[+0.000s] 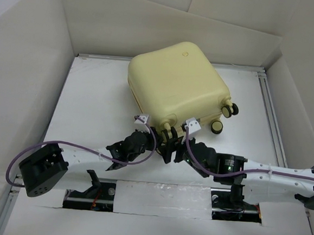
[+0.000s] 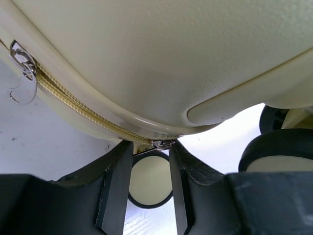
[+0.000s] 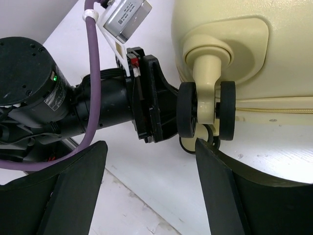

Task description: Pack the luggage

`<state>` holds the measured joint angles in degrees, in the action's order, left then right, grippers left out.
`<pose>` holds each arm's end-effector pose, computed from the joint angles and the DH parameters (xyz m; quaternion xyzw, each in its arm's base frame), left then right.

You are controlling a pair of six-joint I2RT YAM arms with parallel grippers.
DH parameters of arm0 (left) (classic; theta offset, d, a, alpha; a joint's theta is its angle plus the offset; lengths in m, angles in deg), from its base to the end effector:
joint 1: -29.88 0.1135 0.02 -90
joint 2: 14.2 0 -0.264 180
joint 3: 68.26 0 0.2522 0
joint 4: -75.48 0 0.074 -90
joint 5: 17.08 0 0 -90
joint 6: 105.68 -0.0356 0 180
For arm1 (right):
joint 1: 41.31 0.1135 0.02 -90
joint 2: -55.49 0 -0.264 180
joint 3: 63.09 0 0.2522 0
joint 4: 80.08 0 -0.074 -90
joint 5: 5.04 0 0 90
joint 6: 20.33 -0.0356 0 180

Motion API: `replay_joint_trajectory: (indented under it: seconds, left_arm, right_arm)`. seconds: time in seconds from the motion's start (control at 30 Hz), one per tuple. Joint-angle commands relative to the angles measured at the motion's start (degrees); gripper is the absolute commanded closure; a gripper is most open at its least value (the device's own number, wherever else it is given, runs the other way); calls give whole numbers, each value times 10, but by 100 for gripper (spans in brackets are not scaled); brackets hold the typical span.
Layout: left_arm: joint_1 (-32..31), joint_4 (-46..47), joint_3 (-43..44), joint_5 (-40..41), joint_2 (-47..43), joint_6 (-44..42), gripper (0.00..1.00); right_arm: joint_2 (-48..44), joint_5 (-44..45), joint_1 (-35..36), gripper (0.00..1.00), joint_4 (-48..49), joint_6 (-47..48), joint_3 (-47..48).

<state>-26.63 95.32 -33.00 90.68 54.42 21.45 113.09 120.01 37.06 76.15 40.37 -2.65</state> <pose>0.1411 -0.1936 0.1954 0.0364 0.7810 -0.3630 0.5069 0.0657 0.2180 0.3121 -0.1709 0.7855 0.2901 0.5193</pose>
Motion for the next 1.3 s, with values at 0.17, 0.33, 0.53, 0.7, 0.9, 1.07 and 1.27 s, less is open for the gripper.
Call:
replay_joint_trajectory:
  seconds: [0.17, 0.33, 0.53, 0.7, 0.9, 1.07, 1.27]
  left_arm:
    - [5, 127, -8, 22, 20, 30, 84]
    - [5, 127, -8, 22, 13, 24, 100]
    - [5, 122, -50, 27, -45, 24, 100]
    - [5, 106, -97, 48, -128, 36, 100]
    - [5, 70, -112, 56, -177, 36, 100]
    - [5, 52, -112, 61, -184, 36, 100]
    - [5, 9, -124, 79, -230, 41, 100]
  right_arm:
    - [-3, -7, -1, 22, 35, 7, -4]
    - [-3, -12, -1, 22, 35, 2, -4]
    - [-8, 25, -1, 20, 23, 2, -10]
    - [8, 98, -1, 10, -88, -28, 27]
    - [97, 98, -8, 0, -148, -16, 114]
    - [174, 85, -47, 0, -159, 13, 185]
    - [225, 56, -110, 2, -133, 25, 193]
